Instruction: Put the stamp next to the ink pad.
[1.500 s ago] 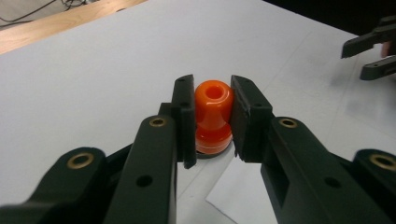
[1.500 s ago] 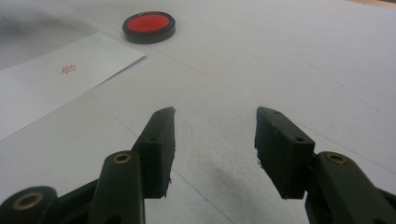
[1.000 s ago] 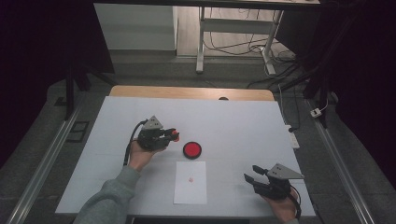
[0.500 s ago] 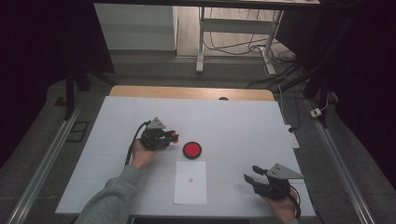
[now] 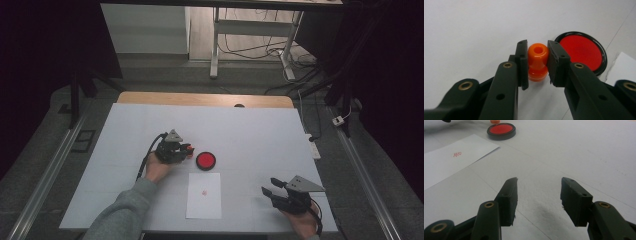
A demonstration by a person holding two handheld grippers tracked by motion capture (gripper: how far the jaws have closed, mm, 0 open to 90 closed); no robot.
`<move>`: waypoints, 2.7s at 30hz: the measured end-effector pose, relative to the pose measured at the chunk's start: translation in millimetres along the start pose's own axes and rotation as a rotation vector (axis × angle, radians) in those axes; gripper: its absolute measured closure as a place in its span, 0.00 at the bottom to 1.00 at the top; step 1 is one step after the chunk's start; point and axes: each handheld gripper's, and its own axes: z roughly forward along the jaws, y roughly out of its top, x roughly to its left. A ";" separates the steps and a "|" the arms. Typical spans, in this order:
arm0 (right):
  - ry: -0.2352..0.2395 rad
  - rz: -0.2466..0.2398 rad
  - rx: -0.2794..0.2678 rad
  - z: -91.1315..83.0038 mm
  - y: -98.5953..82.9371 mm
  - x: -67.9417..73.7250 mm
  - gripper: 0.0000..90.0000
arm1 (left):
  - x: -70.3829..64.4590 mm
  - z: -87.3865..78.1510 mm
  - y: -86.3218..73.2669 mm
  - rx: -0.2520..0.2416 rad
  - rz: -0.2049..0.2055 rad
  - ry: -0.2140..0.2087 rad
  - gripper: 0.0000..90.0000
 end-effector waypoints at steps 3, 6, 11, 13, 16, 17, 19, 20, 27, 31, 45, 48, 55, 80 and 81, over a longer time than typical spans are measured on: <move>0.002 0.001 -0.003 0.2 0.0 0.2 0.52 | -0.2 2.1 -1.6 0.014 0.002 0.000 0.78; 0.001 0.001 -0.002 0.2 -0.1 0.1 0.52 | -1.4 2.8 -2.2 0.026 0.008 -0.006 0.78; 0.001 0.002 -0.006 -1.3 0.2 -0.1 0.52 | -1.9 2.5 -2.6 0.031 0.008 -0.007 0.78; 0.001 0.003 -0.007 -1.4 0.2 -0.1 0.52 | -2.6 2.3 -2.3 0.033 0.013 0.000 0.74; 0.000 0.003 -0.008 -1.5 0.4 -0.1 0.52 | -4.3 0.2 -0.8 0.018 0.015 0.006 0.64; 0.000 0.003 -0.009 -1.5 0.4 -0.1 0.52 | -4.7 -1.2 0.0 0.011 0.013 0.008 0.61; -0.001 0.004 -0.010 -1.6 0.5 -0.1 0.52 | -5.7 -4.3 1.6 -0.005 0.006 0.007 0.55; -0.001 0.004 -0.010 -1.6 0.5 -0.1 0.52 | -6.3 -5.8 2.3 -0.012 0.001 0.009 0.51; -0.003 0.001 -0.016 -1.7 1.1 -0.3 0.52 | -10.3 -23.4 5.7 -0.058 -0.024 -0.007 0.35; -0.001 0.002 -0.016 -1.3 1.3 -0.6 0.52 | -14.1 -37.8 4.5 -0.074 -0.016 -0.003 0.34; 0.008 -0.005 -0.025 0.4 3.3 1.3 0.52 | -33.3 -84.3 -24.3 -0.071 -0.016 0.017 0.31; 0.009 -0.007 -0.022 0.7 3.9 0.8 0.52 | -35.9 -92.7 -33.3 -0.076 -0.024 0.024 0.31; 0.010 -0.014 -0.022 1.6 4.3 -0.2 0.52 | -42.6 -111.0 -59.7 -0.080 -0.050 0.020 0.31; -0.020 -0.037 -0.013 0.6 4.4 -6.2 0.51 | -46.1 -141.4 -105.1 -0.056 -0.053 0.062 0.32; -0.022 -0.038 -0.013 0.7 4.5 -6.3 0.51 | -45.8 -141.0 -105.3 -0.056 -0.055 0.062 0.32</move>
